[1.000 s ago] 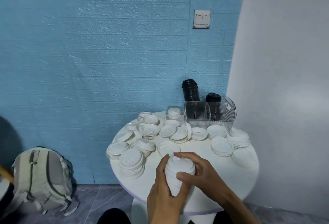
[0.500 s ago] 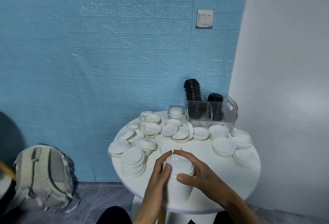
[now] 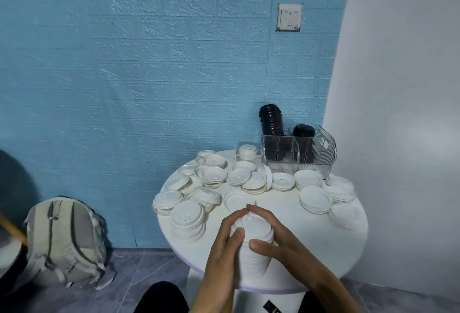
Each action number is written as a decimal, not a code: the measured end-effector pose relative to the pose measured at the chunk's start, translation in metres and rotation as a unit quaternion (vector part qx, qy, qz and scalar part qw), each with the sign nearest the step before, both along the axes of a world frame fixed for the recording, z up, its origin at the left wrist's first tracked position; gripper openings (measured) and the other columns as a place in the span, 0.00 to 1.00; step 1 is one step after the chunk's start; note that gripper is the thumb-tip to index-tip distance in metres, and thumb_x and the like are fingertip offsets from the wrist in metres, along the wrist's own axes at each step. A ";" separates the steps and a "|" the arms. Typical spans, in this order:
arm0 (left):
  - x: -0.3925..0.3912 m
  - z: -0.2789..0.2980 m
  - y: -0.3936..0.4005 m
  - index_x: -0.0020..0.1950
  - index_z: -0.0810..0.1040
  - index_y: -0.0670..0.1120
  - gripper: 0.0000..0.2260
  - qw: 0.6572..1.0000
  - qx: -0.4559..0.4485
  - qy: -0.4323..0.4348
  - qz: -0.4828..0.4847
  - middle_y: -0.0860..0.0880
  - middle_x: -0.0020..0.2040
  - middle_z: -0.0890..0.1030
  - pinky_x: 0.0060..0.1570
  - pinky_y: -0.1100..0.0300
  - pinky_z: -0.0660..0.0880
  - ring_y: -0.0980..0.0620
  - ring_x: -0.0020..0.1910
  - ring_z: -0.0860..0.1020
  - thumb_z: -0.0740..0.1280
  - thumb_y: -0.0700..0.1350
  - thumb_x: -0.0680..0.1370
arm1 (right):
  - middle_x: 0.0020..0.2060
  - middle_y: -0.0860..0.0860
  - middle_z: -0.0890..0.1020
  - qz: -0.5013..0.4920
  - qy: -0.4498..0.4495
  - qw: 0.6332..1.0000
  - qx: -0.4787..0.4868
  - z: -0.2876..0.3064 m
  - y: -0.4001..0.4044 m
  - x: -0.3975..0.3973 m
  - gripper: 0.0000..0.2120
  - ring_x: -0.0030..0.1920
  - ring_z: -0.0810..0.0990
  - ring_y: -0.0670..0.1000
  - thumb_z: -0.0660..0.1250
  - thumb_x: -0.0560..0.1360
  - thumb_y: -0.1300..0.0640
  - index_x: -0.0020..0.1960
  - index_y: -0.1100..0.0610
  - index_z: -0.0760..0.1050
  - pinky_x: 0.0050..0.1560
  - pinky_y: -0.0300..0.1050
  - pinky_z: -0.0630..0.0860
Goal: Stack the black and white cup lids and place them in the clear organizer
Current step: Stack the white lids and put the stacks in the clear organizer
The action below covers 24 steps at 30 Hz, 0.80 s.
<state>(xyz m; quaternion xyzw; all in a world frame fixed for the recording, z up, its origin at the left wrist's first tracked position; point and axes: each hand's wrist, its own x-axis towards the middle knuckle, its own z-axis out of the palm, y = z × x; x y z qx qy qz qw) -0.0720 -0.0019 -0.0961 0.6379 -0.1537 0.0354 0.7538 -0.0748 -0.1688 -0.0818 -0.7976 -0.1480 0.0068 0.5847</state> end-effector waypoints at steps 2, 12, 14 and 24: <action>-0.001 -0.003 0.000 0.66 0.76 0.51 0.21 1.000 0.004 -0.002 0.005 0.62 0.62 0.82 0.56 0.76 0.70 0.65 0.63 0.77 0.65 0.57 0.75 | 0.72 0.35 0.72 0.006 0.015 1.000 0.001 0.002 0.001 0.001 0.33 0.73 0.68 0.39 0.73 0.72 0.42 0.74 0.40 0.66 0.78 0.51 0.63; -0.004 -0.003 -0.004 0.59 0.72 0.71 0.25 0.995 0.060 -0.041 0.064 0.69 0.60 0.78 0.54 0.76 0.69 0.66 0.60 0.77 0.73 0.66 0.63 | 0.63 0.42 0.81 -0.084 0.028 0.996 -0.015 0.033 0.001 0.061 0.16 0.65 0.78 0.43 0.63 0.80 0.42 0.63 0.47 0.79 0.64 0.36 0.71; -0.003 -0.005 -0.004 0.59 0.72 0.70 0.25 0.996 0.054 -0.040 0.058 0.68 0.60 0.78 0.54 0.74 0.70 0.65 0.60 0.77 0.74 0.65 0.64 | 0.63 0.44 0.79 -0.125 -0.012 0.989 -0.074 0.032 0.004 0.085 0.17 0.64 0.77 0.45 0.71 0.78 0.45 0.64 0.48 0.78 0.61 0.36 0.71; -0.001 -0.005 0.000 0.58 0.74 0.69 0.27 0.996 0.060 -0.049 0.052 0.66 0.63 0.78 0.57 0.74 0.70 0.65 0.63 0.76 0.77 0.69 0.62 | 0.67 0.52 0.75 -0.116 -0.033 0.920 -0.373 0.019 0.023 0.132 0.44 0.68 0.71 0.53 0.74 0.64 0.28 0.73 0.48 0.70 0.68 0.47 0.68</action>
